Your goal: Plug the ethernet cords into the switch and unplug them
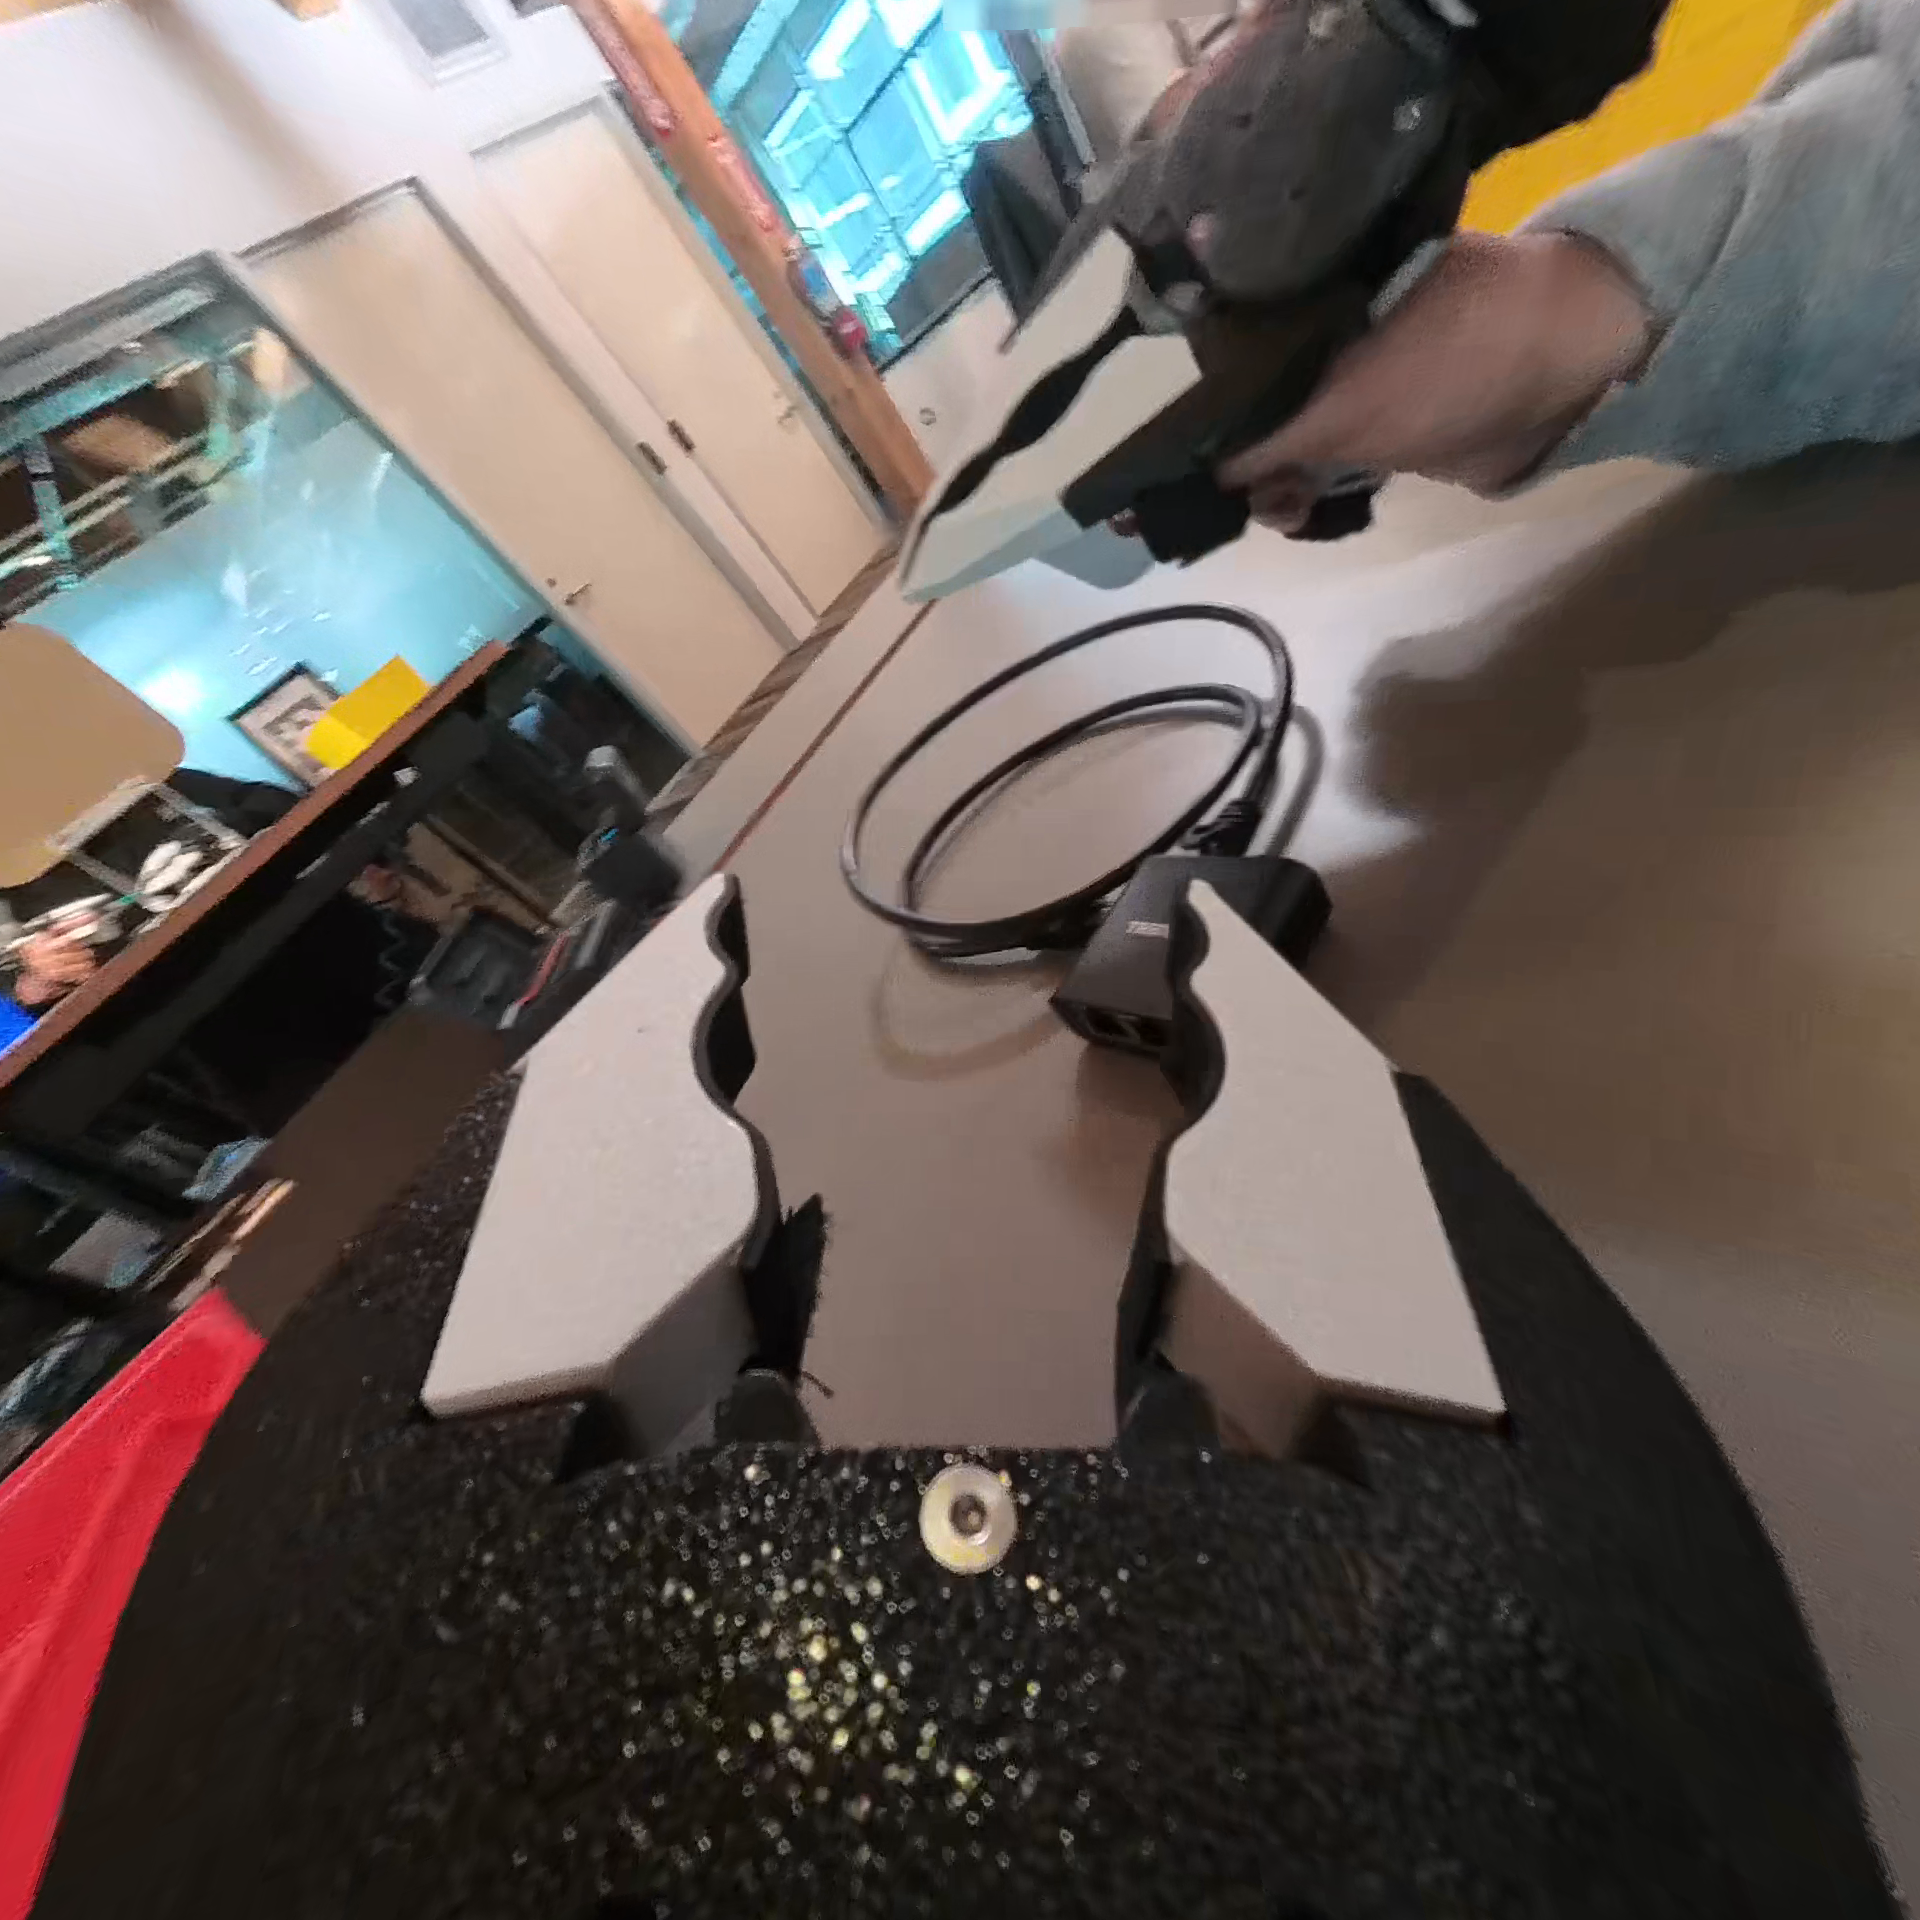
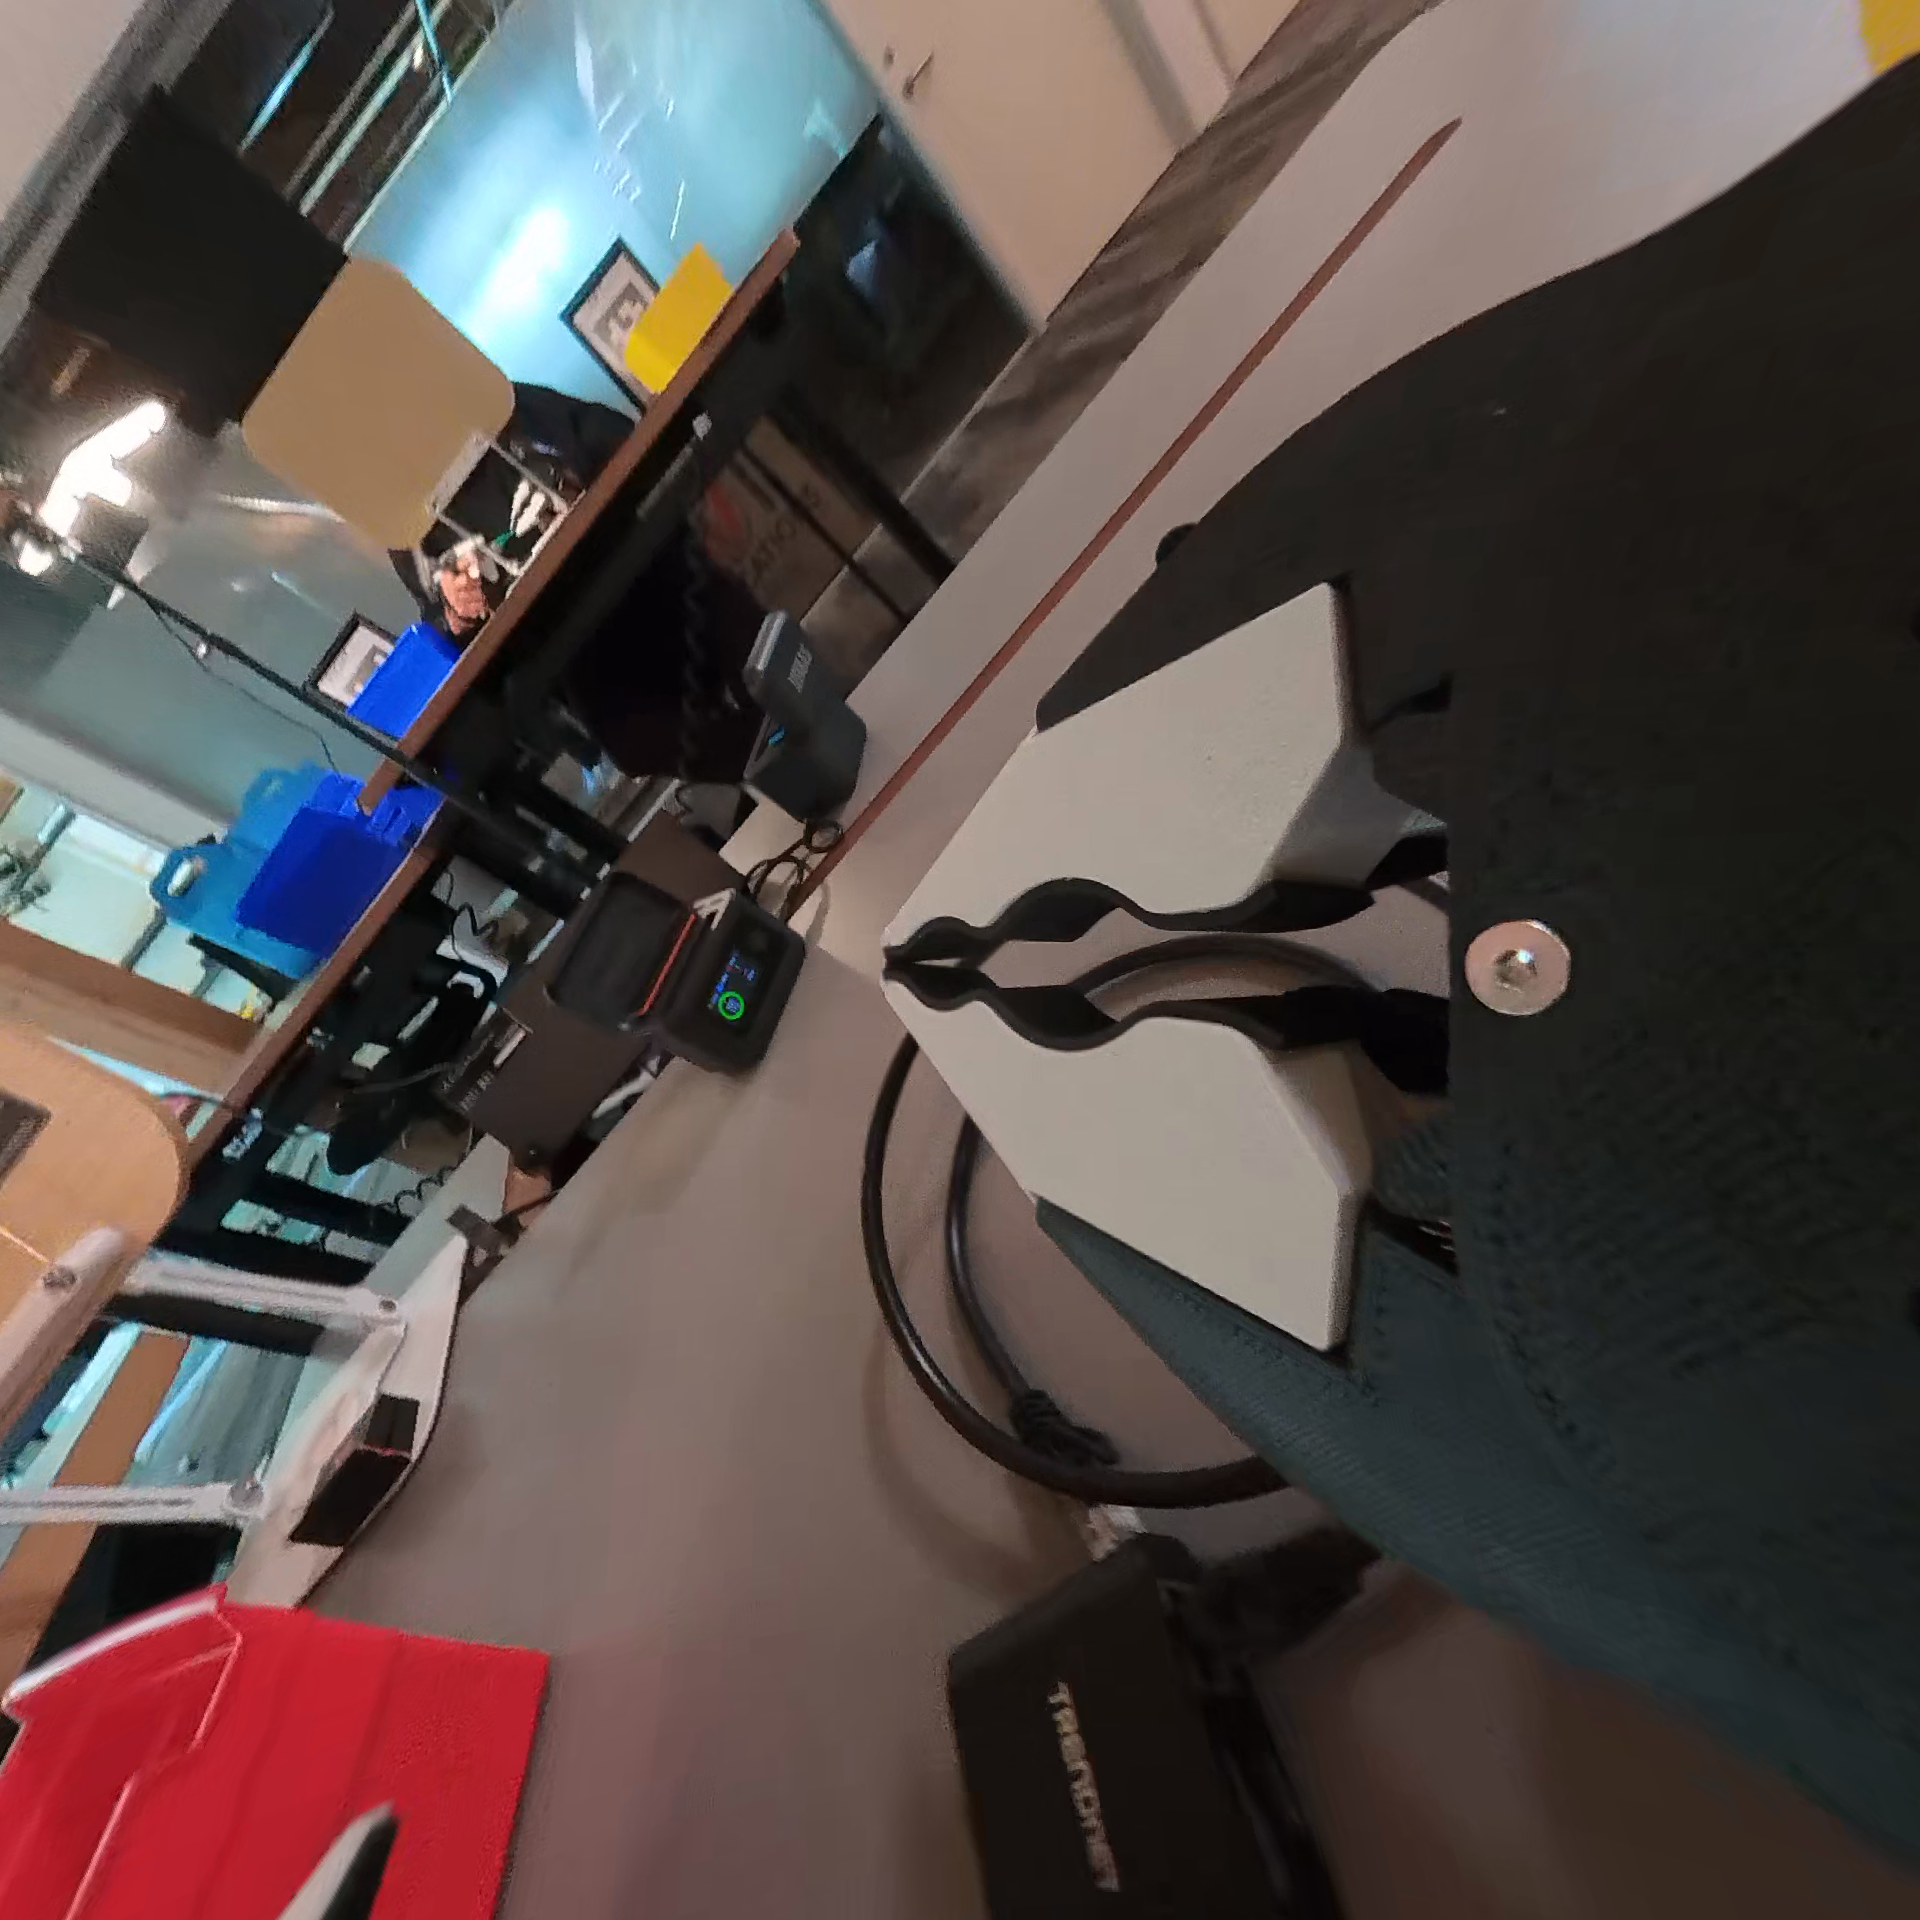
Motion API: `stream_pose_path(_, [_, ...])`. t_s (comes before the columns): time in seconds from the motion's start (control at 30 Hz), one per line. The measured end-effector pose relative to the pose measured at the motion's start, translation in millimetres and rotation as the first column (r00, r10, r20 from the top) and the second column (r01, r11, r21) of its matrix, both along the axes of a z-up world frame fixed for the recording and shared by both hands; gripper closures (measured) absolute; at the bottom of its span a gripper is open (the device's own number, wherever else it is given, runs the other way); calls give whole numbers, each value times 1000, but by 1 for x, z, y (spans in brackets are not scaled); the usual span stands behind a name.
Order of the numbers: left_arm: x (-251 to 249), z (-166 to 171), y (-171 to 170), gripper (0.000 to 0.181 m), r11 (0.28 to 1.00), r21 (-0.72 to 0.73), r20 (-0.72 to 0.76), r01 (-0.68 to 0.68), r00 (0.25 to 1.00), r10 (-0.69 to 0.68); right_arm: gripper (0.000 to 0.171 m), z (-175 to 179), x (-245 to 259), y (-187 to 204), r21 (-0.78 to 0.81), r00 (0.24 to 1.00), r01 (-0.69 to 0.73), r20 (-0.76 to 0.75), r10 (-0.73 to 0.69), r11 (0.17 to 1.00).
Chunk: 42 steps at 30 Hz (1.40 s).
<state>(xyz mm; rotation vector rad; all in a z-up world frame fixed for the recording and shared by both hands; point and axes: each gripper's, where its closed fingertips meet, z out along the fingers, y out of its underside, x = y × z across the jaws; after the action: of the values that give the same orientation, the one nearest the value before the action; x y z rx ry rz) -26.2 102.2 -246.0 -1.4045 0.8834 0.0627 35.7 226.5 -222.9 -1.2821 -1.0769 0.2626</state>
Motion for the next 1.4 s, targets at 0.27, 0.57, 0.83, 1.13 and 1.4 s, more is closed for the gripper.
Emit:
stream_pose_path(0.27, [-76, 51, 44, 181, 699, 238, 150, -675, 736, 660, 171, 24, -27, 16, 2, 947, 219, -242, -212, 976])
stream_pose_path(0.57, [-107, 51, 83, 181, 511, 184, 305, -839, 543, 782, 171, 30, -71, 17, 153, 929, 306, -263, -260, 940])
stream_pose_path(0.83, [-115, 47, 93, 181, 534, 158, 316, -830, 555, 769, 171, 27, -91, 22, 137, 936, 284, -257, -242, 949])
stream_pose_path(1.13, [-109, 41, 98, 181, 543, 164, 258, -824, 567, 782, 171, 21, -92, 20, 126, 943, 269, -237, -235, 955])
stream_pose_path(1.4, [-105, 39, 99, 181, 561, 157, 243, -813, 583, 776, 171, 18, -91, 20, 118, 945, 264, -230, -232, 957])
